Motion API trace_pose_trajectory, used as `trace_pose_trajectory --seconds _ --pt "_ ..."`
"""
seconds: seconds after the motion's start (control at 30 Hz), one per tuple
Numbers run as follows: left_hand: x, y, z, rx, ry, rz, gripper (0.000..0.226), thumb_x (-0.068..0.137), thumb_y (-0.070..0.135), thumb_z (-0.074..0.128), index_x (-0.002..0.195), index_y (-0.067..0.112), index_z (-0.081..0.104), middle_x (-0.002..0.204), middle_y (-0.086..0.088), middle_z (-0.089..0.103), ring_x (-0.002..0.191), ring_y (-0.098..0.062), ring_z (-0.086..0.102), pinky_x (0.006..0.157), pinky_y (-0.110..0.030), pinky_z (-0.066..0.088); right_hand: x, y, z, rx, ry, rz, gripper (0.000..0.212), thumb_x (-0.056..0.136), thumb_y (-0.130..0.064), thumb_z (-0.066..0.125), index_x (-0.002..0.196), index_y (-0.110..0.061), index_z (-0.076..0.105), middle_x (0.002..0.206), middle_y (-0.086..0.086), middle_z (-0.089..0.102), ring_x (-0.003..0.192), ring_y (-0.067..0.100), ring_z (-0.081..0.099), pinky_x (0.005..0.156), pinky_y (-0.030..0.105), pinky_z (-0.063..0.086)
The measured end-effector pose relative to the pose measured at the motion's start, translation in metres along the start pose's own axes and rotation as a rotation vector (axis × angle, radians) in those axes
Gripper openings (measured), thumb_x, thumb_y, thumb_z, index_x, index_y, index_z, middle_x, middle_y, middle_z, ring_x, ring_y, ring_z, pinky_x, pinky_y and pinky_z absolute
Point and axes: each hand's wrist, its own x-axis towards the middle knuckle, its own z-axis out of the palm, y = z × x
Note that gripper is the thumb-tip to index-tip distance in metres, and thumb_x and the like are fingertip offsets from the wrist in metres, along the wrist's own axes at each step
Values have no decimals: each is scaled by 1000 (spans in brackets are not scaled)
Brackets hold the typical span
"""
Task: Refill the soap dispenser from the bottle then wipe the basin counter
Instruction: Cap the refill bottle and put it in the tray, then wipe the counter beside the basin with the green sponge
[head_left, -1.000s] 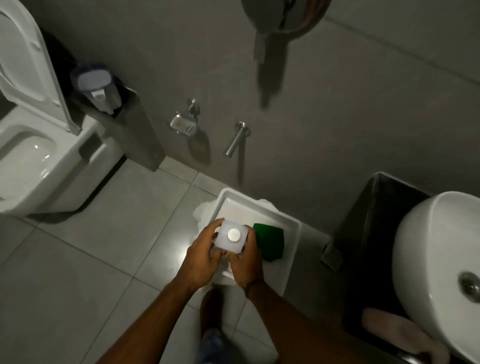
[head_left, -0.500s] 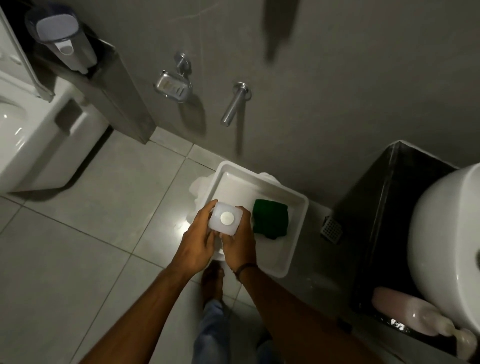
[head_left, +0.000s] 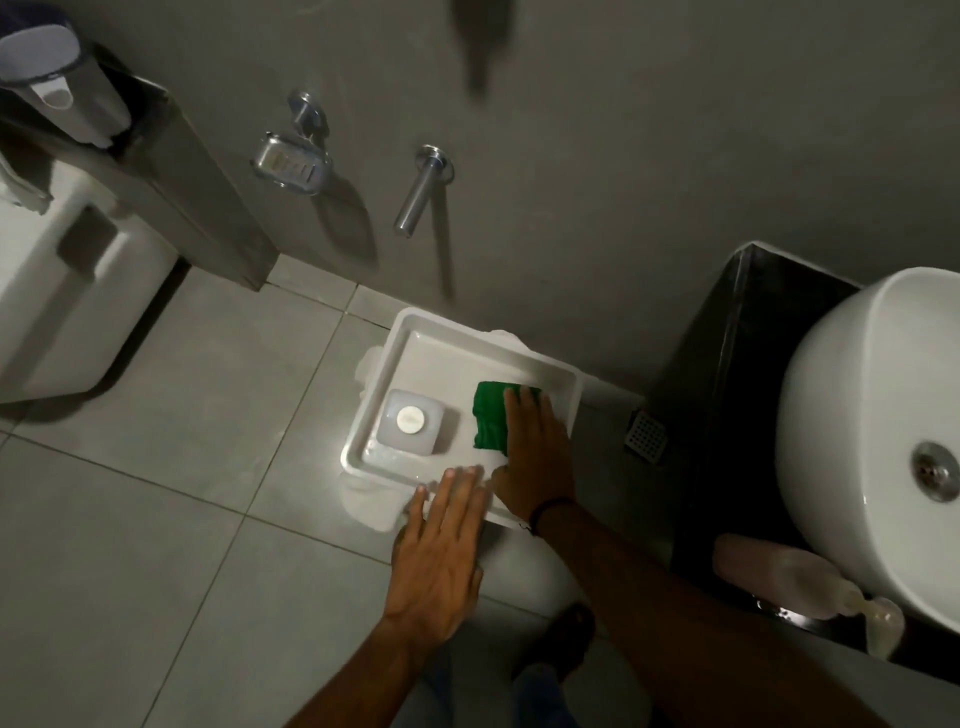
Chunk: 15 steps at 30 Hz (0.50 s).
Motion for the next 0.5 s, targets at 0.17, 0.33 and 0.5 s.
trace_pose_trajectory --seconds 0.17,0.33,0.5 --pt "12 -10 19 167 -29 -25 113 76 39 83 166 7 22 174 -21 14 160 -43 13 131 -60 4 25 2 19 -169 -27 -116 105 83 -29 75 163 -12 11 171 13 8 157 39 3 126 58 13" --pt "13 -14 31 168 -25 -24 118 72 42 87 164 8 20 172 -23 22 159 -45 15 129 -58 -8 34 8 34 -202 12 -139 75 100 -15 57 163 -10 16 170 17 16 156 40 13 125 58 21" --pt "13 -9 18 163 -50 -25 106 79 41 78 163 5 24 170 -23 25 159 -46 17 128 -58 -1 30 11 25 -161 57 -173 63 104 -12 54 160 -7 26 166 17 29 155 39 22 125 56 23"
